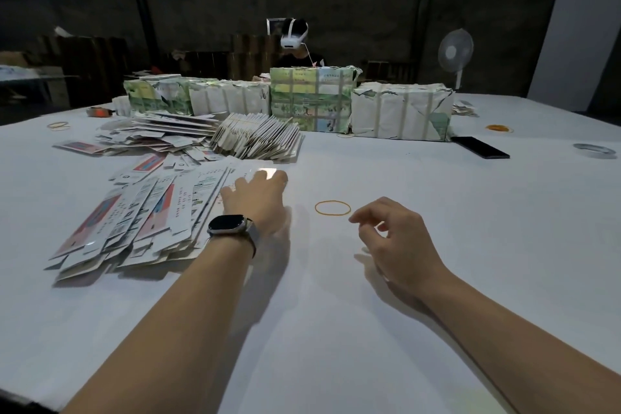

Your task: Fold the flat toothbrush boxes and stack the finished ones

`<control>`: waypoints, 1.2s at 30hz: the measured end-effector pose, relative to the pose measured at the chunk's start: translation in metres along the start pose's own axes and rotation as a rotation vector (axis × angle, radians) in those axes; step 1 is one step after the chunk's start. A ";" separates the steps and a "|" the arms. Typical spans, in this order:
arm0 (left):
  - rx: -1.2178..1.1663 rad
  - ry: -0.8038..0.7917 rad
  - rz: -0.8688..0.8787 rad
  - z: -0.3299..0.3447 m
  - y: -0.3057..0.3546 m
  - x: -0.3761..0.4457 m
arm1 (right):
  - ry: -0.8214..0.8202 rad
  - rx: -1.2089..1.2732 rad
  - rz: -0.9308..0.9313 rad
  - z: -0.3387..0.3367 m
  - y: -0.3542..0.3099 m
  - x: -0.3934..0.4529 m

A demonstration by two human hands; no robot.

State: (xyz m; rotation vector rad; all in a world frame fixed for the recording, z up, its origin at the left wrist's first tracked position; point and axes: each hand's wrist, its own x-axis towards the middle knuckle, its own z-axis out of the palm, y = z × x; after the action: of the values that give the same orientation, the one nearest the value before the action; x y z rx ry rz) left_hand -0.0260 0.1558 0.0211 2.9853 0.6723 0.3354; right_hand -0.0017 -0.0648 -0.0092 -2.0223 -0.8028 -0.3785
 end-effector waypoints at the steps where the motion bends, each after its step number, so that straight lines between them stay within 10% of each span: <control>1: -0.018 0.013 0.038 -0.002 0.002 -0.001 | 0.000 0.004 0.003 0.000 0.000 0.000; 11: -0.693 0.391 0.384 -0.041 0.056 -0.034 | 0.119 0.285 0.135 -0.002 0.006 0.005; 17: -1.519 0.060 0.354 -0.039 0.078 -0.049 | 0.206 0.505 0.205 -0.010 0.000 0.014; 26: -1.706 -0.215 0.187 -0.026 0.096 -0.055 | 0.238 0.457 0.081 -0.018 -0.011 0.013; 36: -1.781 -0.147 0.403 -0.028 0.105 -0.069 | 0.265 0.356 -0.014 -0.023 -0.013 0.014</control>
State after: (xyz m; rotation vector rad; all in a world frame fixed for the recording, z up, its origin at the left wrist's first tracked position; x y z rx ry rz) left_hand -0.0491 0.0315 0.0458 1.3290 -0.2659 0.3885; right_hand 0.0008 -0.0742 0.0191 -1.5973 -0.6661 -0.4646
